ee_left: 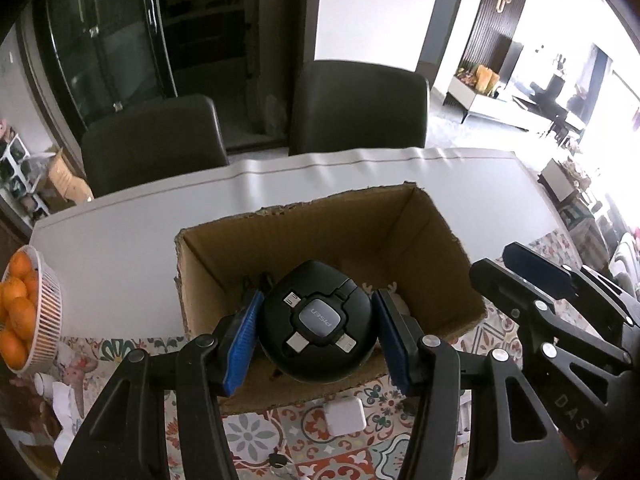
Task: Organize rigid objects
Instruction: 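Open both grippers to drop puck and silver case inside box, then withdraw both tools from the box back over the table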
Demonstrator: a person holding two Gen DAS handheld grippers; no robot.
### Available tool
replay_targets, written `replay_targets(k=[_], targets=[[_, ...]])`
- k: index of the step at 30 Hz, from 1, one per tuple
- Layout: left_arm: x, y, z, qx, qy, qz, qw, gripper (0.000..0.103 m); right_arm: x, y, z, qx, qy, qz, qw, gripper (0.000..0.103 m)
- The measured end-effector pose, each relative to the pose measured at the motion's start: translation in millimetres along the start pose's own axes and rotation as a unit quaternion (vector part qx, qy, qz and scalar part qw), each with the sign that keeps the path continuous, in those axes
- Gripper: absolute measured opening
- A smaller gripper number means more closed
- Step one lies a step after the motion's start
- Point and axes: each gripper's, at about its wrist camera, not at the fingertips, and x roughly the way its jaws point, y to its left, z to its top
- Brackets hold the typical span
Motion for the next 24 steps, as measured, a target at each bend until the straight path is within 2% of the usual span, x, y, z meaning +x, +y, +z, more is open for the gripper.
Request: replay_targets(k=[5, 13, 17, 24], targets=[[8.4, -0.6, 0.0, -0.001, 0.015, 0.007, 0.9999, 0.055, 6.4, -3.3, -0.9, 0.000, 0.012, -0.004, 1.000, 0.037], [-0.6, -4.8, 3.3, 0.010, -0.008, 0.045, 0.9989, 0.068, 7.0, -8.2, -2.6, 0.006, 0.018, -0.004, 1.000, 0.037], [-9.2, -2.2, -0.1, 0.005, -0.021, 0.054, 0.9983, 0.070, 3.8, -10.2, -3.7, 0.010, 0.016, -0.008, 1.000, 0.042], [-23.5, -1.0, -10.6, -0.006, -0.038, 0.067, 0.9970, 0.073, -5.5, -12.1, -7.4, 0.010, 0.012, -0.018, 1.000, 0.046]])
